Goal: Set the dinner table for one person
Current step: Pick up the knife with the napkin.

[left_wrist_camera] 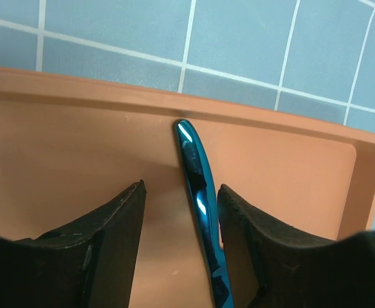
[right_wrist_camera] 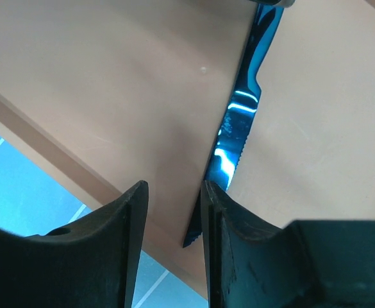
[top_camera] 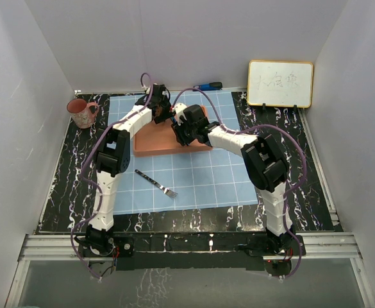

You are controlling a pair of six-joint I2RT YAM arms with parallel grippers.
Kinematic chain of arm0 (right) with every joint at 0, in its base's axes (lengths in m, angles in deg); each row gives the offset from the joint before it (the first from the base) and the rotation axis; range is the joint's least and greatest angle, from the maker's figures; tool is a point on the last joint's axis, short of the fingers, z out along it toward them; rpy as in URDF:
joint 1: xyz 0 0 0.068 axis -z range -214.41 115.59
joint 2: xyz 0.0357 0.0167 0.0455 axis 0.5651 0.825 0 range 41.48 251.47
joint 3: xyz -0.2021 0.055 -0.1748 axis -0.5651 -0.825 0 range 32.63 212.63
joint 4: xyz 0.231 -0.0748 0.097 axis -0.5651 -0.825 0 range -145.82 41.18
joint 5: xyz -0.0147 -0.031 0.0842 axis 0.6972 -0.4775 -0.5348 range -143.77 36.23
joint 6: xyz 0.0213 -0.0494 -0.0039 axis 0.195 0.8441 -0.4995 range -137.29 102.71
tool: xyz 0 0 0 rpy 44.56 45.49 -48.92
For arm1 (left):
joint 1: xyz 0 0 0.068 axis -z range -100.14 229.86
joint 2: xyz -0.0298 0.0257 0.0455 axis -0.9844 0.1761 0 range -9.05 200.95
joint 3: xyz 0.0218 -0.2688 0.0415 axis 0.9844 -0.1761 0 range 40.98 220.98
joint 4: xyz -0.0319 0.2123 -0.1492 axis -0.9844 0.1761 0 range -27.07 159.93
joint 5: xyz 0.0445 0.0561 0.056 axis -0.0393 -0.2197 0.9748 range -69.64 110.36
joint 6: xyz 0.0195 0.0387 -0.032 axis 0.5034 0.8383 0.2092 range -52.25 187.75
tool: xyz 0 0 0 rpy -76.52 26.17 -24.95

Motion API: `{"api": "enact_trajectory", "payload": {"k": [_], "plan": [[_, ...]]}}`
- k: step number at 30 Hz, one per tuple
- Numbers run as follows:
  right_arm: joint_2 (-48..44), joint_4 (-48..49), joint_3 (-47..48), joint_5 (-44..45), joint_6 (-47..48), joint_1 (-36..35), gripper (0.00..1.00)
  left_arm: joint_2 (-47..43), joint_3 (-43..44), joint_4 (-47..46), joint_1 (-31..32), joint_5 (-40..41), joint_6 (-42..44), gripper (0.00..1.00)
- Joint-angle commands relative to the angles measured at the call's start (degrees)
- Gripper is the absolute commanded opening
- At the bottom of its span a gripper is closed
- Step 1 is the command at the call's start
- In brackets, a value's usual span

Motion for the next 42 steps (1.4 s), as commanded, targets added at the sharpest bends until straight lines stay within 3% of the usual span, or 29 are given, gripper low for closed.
{"api": "enact_trajectory", "payload": {"k": [1,12,18,21,26,28,39,42], "plan": [[0.1,0.9,2.9,2.4,2.5,-0.1,0.37,2.4,1.8,3.4,0.4,-0.4,-0.1,0.49],[1.5,0.2,3.6,5.0,4.3,-0.2,0.40,6.1,6.8,4.5,0.5,-0.3,-0.8,0.51],[2.6,1.4,2.5,5.1,4.4,0.0,0.40,9.4,9.5,5.7,0.5,-0.8,-1.8,0.47],[3.0,1.8,1.5,5.3,3.9,0.1,0.40,9.7,9.3,5.8,0.5,-0.8,-1.7,0.38],[3.3,3.5,-1.0,4.0,2.3,0.6,0.40,9.2,7.8,6.3,0.5,-0.1,-1.3,0.04],[3.6,3.9,-1.7,3.4,1.8,0.6,0.39,8.8,6.7,6.1,0.5,0.3,-0.9,0.00],[4.5,4.2,-2.8,-2.1,-0.6,0.6,0.34,7.0,4.5,6.4,0.6,1.1,1.4,0.03],[5.3,4.4,-2.4,-5.0,-1.3,0.6,0.26,5.1,2.4,5.7,0.6,1.4,1.9,0.05]]}}
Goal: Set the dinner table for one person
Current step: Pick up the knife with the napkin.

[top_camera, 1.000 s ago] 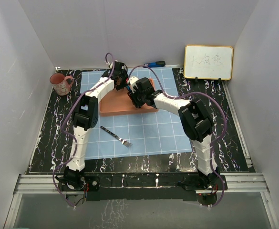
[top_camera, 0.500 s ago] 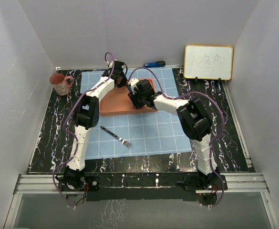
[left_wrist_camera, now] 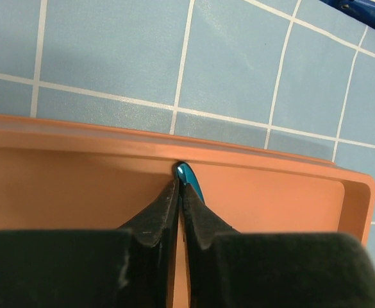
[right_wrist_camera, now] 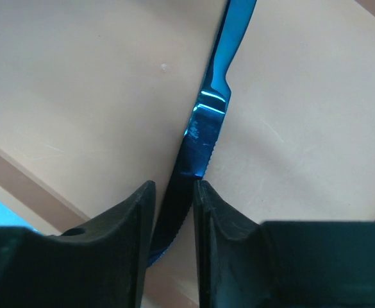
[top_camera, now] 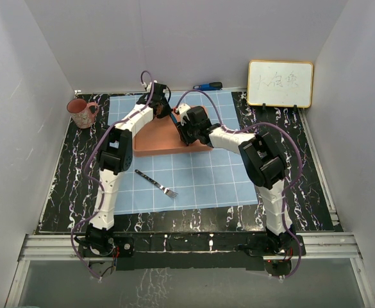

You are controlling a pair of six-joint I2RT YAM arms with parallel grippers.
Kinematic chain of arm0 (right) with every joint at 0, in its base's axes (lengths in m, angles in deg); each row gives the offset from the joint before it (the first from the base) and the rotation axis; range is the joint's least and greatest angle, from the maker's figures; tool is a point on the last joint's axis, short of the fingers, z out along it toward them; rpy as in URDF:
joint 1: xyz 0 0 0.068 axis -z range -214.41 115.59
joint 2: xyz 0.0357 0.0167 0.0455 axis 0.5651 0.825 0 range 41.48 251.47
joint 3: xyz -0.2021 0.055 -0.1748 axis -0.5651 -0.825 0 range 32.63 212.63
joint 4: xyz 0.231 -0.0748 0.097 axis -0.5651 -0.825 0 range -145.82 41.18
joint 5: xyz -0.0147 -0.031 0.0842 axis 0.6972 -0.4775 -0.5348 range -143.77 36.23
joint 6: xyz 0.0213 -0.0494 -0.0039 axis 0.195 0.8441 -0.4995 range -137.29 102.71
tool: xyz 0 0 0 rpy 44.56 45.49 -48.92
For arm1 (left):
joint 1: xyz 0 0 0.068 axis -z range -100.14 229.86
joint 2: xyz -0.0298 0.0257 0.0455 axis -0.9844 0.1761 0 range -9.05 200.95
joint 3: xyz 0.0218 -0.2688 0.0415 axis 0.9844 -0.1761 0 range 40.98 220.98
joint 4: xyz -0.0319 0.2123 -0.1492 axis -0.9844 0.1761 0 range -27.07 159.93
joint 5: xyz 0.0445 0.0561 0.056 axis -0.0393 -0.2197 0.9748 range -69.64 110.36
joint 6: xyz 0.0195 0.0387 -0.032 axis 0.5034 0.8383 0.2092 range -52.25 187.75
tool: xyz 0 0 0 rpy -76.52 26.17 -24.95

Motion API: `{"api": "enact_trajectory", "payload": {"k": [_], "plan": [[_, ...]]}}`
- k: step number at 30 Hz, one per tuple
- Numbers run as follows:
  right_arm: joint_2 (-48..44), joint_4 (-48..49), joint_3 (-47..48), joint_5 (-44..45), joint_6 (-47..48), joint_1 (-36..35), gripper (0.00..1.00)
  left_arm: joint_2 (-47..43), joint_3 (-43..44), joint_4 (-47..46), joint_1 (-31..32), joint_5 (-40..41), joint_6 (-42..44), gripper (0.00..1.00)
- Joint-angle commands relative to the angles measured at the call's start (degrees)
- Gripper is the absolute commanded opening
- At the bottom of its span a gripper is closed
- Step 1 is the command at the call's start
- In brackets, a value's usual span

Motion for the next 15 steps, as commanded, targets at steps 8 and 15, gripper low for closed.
{"api": "enact_trajectory", "payload": {"k": [8,15], "plan": [[4.6,-0.1,0.0,-10.5,-4.6,-0.7,0.16,-5.2,-9.6,4.1,0.8,1.2,4.1,0.16],[3.4,-1.6,1.1,-8.0,-4.5,-0.8,0.33,-5.3,-8.9,3.0,1.0,-0.6,3.8,0.26]]}}
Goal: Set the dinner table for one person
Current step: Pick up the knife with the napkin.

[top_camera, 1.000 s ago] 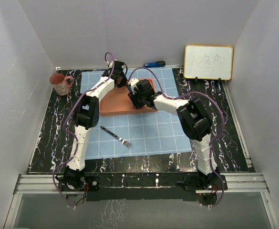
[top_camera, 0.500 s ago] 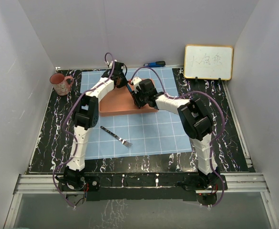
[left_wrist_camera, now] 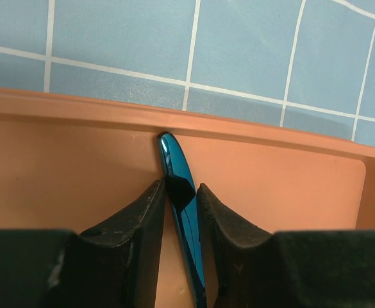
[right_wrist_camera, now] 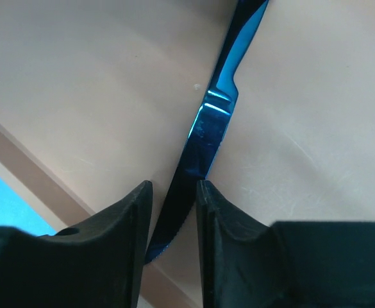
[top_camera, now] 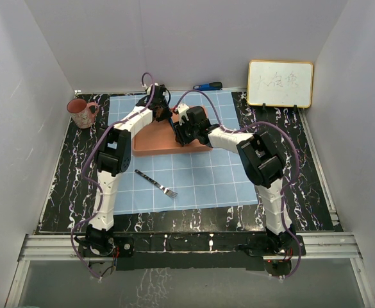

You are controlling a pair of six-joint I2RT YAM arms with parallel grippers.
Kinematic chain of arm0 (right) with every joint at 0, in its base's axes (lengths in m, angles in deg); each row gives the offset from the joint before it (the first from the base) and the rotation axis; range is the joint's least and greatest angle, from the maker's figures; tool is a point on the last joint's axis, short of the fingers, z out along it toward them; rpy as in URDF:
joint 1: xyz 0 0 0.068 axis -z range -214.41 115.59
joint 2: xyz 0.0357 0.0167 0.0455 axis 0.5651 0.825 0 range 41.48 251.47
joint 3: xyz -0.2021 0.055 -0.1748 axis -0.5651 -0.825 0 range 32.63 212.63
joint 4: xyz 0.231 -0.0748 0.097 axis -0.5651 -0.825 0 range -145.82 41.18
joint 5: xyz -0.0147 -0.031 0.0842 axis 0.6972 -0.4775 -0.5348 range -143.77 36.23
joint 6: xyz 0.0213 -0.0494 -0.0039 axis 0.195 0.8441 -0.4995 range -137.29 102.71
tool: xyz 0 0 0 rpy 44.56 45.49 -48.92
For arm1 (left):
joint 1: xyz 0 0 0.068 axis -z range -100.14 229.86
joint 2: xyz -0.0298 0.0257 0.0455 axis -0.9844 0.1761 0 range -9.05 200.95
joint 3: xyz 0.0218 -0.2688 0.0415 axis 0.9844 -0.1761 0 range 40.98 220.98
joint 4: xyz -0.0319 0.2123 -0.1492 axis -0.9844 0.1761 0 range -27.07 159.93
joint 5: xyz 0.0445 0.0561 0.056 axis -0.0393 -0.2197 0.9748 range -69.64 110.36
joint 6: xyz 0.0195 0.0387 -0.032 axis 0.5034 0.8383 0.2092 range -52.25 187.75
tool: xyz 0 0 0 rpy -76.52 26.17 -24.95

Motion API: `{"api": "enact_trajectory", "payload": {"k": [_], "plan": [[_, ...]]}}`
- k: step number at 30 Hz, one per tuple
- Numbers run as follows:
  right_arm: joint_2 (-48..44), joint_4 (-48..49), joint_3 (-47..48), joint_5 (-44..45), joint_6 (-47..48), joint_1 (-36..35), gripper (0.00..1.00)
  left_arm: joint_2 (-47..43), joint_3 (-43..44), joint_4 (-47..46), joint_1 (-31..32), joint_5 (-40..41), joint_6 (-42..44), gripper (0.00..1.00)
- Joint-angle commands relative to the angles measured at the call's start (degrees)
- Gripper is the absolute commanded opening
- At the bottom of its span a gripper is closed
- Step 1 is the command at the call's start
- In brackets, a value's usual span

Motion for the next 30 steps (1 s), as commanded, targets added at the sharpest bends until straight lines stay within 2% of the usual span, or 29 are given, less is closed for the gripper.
{"api": "enact_trajectory", "payload": {"k": [1,3,6,10,12,15,16,22,26,30], "plan": [[1.5,-4.9,0.6,-1.9,-0.9,-1.2,0.34,-0.9,-1.2,5.6,0.7,-1.3,1.1,0.26],[1.2,-5.3,0.8,-1.7,-0.8,-1.3,0.35,-0.7,-0.7,6.0,0.9,-1.1,1.2,0.28],[0.7,-5.4,0.7,-0.5,-0.7,-1.3,0.38,-0.1,-0.2,6.1,1.1,-0.8,1.6,0.37],[-0.3,-5.4,0.7,1.4,-0.5,-1.6,0.39,1.0,0.8,6.6,1.2,-0.7,1.8,0.39],[-0.6,-5.5,0.9,2.0,-0.2,-1.6,0.39,1.9,2.2,7.4,1.2,-0.5,2.0,0.33],[-0.9,-5.7,0.8,2.5,-0.3,-1.6,0.39,4.0,4.8,10.0,1.2,0.4,2.4,0.03],[-1.0,-5.7,0.7,2.5,-0.3,-1.6,0.39,4.6,5.5,11.0,1.2,0.9,2.5,0.00],[-2.2,-5.6,-0.6,2.3,-0.7,-1.7,0.39,7.7,8.3,15.7,1.2,3.8,4.2,0.00],[-3.4,-5.0,-1.1,3.1,-0.8,-1.6,0.39,7.1,6.9,14.7,1.1,3.8,4.5,0.00],[-3.9,-5.7,0.0,7.6,-0.5,-1.6,0.39,6.1,6.6,14.7,1.2,4.0,5.3,0.00]]}}
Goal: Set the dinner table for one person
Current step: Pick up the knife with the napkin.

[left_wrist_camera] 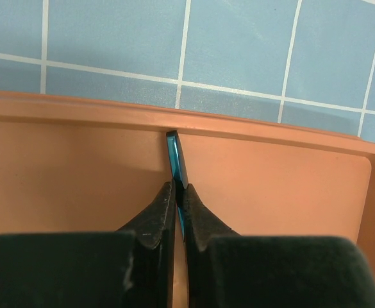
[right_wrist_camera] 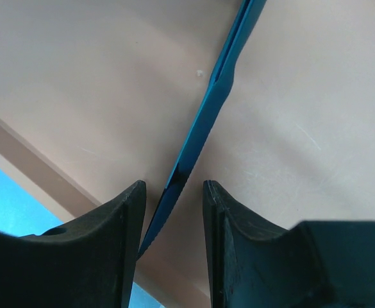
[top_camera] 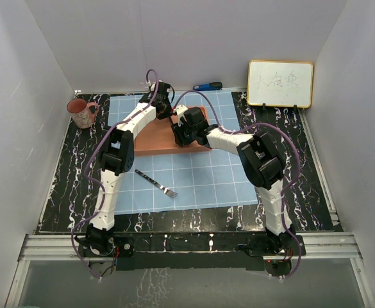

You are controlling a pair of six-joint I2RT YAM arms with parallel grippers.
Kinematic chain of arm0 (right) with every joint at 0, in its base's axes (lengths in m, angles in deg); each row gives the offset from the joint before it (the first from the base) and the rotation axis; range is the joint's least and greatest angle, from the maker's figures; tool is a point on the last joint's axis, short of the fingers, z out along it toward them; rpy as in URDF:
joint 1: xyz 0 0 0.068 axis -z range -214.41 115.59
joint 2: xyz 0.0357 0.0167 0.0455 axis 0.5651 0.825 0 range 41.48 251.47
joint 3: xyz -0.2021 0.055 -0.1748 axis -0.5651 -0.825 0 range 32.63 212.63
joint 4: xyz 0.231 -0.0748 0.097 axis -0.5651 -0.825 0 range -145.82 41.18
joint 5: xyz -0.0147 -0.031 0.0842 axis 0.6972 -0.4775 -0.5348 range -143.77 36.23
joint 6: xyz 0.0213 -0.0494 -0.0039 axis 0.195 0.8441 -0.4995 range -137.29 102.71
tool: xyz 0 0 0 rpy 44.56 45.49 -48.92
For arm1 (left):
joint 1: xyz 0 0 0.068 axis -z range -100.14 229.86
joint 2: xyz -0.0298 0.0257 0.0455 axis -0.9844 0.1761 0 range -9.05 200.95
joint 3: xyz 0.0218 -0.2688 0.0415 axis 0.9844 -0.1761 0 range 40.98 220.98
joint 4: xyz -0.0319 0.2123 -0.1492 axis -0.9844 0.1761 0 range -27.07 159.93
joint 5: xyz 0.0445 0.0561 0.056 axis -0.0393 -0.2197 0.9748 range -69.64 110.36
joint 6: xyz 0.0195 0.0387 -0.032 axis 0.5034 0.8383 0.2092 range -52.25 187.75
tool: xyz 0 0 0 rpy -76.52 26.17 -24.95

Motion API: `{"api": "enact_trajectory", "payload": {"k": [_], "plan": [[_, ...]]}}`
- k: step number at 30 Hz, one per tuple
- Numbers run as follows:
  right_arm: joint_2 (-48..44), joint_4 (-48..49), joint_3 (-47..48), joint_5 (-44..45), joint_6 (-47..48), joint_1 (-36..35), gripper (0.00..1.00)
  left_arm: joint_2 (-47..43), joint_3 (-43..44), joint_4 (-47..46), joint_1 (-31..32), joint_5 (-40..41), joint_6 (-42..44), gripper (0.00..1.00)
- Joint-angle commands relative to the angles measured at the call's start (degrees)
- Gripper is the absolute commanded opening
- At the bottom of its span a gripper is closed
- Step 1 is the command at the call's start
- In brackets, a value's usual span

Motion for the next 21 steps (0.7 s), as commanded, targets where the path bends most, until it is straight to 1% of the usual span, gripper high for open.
{"api": "enact_trajectory", "payload": {"k": [1,4,8,12,13,14,17,18,21], "plan": [[-2.5,-4.1,0.7,6.4,-0.3,-0.4,0.39,2.4,-2.5,6.1,0.2,1.3,3.1,0.00],[-1.1,-5.7,2.4,9.2,0.3,-0.4,0.39,1.9,-2.5,6.3,0.2,1.0,3.3,0.00],[-0.2,-4.6,1.9,8.3,-0.7,-0.4,0.35,1.4,-2.7,6.1,0.3,0.1,3.6,0.00],[0.6,-2.1,0.8,7.0,-1.2,-0.5,0.26,1.2,-2.7,6.2,0.2,-0.5,4.0,0.00],[0.9,-1.9,0.9,6.6,-1.1,-0.4,0.20,1.1,-2.7,6.1,0.2,-0.8,4.0,0.00],[1.3,-1.8,0.9,5.8,-0.9,-0.4,0.18,1.0,-2.8,6.0,0.3,-0.9,4.0,0.00],[1.6,-0.8,0.9,4.7,-1.6,-0.5,0.02,0.8,-3.2,5.7,0.3,-1.2,4.1,0.00],[1.7,-0.5,1.0,4.6,-1.7,-0.5,0.00,0.7,-3.4,5.6,0.3,-1.2,4.1,0.00],[1.6,0.3,1.4,7.6,-1.8,-0.4,0.00,0.1,-4.0,5.5,0.3,-2.1,4.3,0.00]]}}
